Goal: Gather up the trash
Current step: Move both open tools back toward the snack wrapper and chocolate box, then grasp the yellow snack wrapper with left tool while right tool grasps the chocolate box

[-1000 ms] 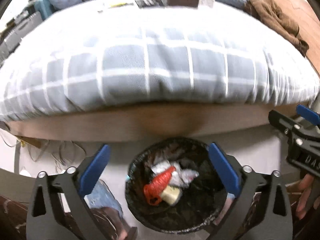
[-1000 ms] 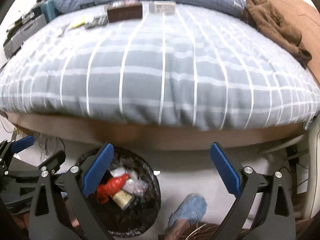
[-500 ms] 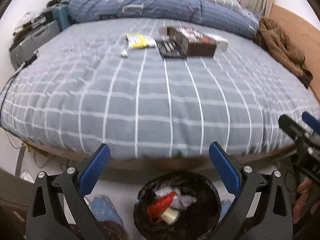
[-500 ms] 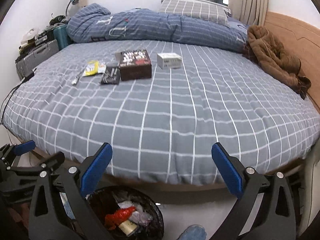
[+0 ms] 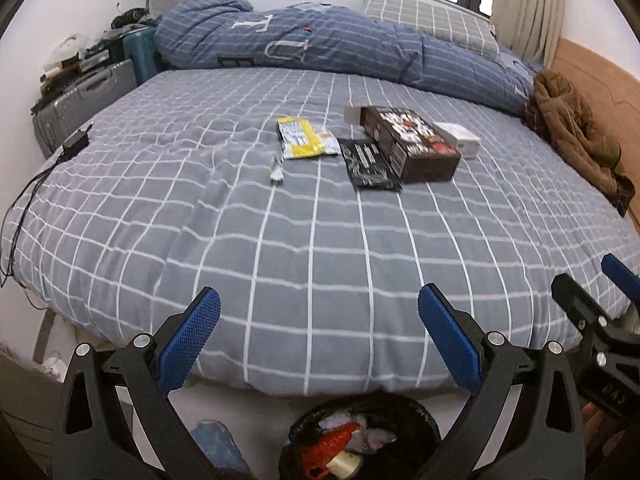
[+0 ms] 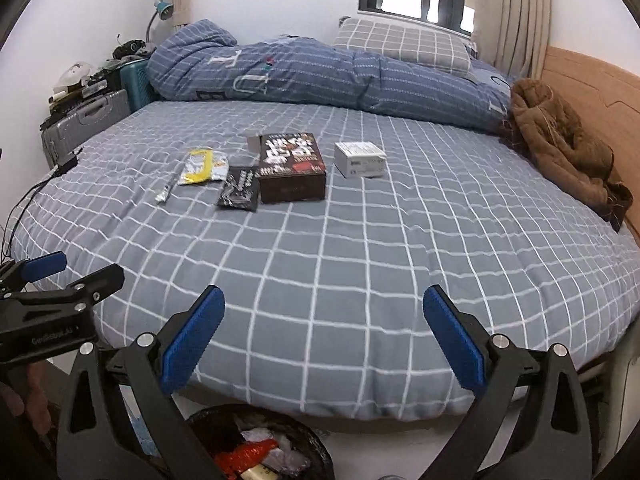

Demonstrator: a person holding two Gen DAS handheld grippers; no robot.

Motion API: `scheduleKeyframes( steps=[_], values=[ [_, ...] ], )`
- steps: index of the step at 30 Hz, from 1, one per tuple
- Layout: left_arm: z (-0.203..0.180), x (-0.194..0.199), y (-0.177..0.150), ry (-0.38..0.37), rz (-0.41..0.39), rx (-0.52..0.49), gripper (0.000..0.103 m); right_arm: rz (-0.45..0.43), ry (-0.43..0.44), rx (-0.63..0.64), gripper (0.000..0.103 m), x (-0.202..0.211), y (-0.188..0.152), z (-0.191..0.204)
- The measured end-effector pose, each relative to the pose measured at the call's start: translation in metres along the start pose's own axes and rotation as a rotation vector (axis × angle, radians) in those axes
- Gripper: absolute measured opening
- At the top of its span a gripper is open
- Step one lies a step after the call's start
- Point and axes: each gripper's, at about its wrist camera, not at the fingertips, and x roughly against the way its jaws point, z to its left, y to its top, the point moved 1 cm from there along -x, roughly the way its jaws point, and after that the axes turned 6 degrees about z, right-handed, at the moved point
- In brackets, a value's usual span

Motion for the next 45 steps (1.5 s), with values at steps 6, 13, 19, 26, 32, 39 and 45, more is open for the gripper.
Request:
scheduleKeyframes(
  steps=[6,13,19,26,32,39,45],
  values=[
    [0.007,-0.006,0.024,0.028,-0.037,0.004,0.097,-0.019,0.02,0.009,0.095,-0.013,0.024,0.009],
    [0.02,-0.025,0.055,0.056,-0.053,0.008,0.097,-0.003,0.019,0.006,0.095,-0.05,0.054,0.009],
    [0.032,-0.052,0.082,0.047,-0.04,0.04,0.097,0.057,0.025,-0.009,0.095,-0.09,0.076,0.006],
    [0.031,-0.073,0.107,0.051,-0.036,0.024,0.097,0.1,0.049,-0.044,0.095,-0.131,0.1,0.003],
    [0.032,-0.091,0.125,0.06,-0.033,0.012,0.097,0.132,0.06,-0.024,0.095,-0.159,0.114,0.012],
    [0.028,-0.118,0.147,0.055,-0.015,0.011,0.097,0.175,0.059,-0.02,0.095,-0.187,0.126,0.022],
    [0.023,-0.137,0.162,0.059,-0.003,-0.009,0.097,0.2,0.08,-0.035,0.095,-0.206,0.13,0.024]
  ],
)
